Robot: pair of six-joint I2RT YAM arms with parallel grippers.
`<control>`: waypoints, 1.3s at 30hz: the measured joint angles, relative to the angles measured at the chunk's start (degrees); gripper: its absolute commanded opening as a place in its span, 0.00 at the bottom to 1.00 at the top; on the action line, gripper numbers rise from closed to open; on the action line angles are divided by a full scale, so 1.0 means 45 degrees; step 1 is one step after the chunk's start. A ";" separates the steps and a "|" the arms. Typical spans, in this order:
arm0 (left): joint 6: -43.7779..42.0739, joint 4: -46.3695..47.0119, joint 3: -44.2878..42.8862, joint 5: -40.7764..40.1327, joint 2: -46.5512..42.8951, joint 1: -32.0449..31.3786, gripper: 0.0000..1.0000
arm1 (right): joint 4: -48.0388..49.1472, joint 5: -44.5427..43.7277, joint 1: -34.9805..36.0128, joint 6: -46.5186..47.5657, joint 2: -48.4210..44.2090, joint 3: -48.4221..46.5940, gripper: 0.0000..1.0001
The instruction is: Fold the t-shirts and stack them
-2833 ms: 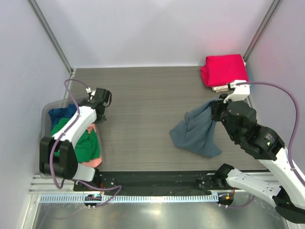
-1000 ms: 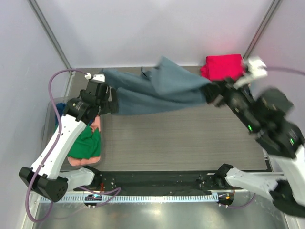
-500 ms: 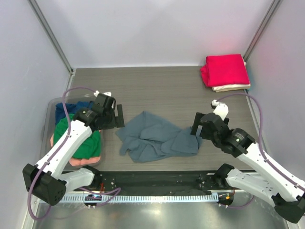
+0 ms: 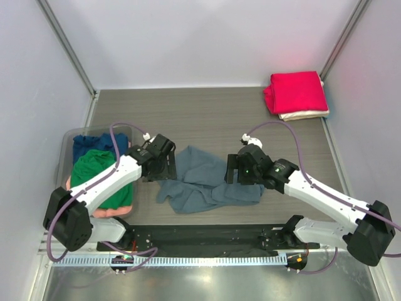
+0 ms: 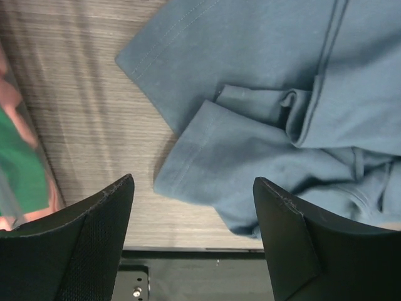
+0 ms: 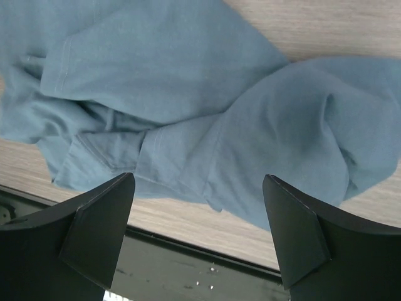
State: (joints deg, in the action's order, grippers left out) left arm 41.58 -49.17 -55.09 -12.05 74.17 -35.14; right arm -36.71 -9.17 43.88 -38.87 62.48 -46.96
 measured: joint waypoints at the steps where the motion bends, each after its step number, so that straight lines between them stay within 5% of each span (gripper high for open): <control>1: 0.0049 0.0126 0.0107 -0.0053 0.0112 -0.0015 0.78 | 0.0155 0.0000 0.0000 0.0112 0.0146 0.0000 0.89; 16: -0.0359 0.2652 -0.2827 0.1394 0.5547 -0.0767 0.60 | 0.0777 -0.0835 -0.0622 0.1438 0.0403 0.0024 0.88; 22: -0.0228 0.2822 -0.2511 0.1744 0.6047 -0.1345 0.31 | 0.0777 -0.0816 -0.1316 0.1753 0.0117 0.0083 0.88; 25: -0.0209 0.2827 -0.2433 0.1763 0.6042 -0.1559 0.31 | 0.0777 -0.0782 -0.1491 0.1914 0.0121 0.0087 0.88; 28: -0.0087 0.2759 -0.2433 0.1719 0.6003 -0.1783 0.45 | 0.0777 -0.0758 -0.1530 0.1923 0.0136 0.0117 0.87; 31: -0.0010 0.2380 -0.2492 0.1622 0.5795 -0.1967 0.45 | 0.0787 -0.0685 -0.1530 0.1923 0.0209 0.0185 0.86; 33: -0.0005 0.2127 -0.2531 0.1564 0.5542 -0.2025 0.38 | 0.0792 -0.0641 -0.1530 0.1914 0.0228 0.0287 0.84; 34: -0.0010 0.2050 -0.2540 0.1559 0.5367 -0.2035 0.20 | 0.0797 -0.0627 -0.1530 0.1914 0.0228 0.0350 0.84; 36: 0.0063 0.1948 -0.2550 0.1554 0.5027 -0.2055 0.02 | 0.0821 -0.0588 -0.1530 0.1904 0.0228 0.0515 0.78; 39: 0.0000 0.1933 -0.2569 0.1583 0.4745 -0.2059 0.00 | 0.0845 -0.0520 -0.1530 0.1860 0.0228 0.0821 0.61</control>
State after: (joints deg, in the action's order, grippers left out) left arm 41.58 -40.47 -66.65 -4.93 95.53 -44.40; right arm -32.91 -11.51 36.99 -30.50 63.51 -43.27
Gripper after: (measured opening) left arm 0.012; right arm 0.722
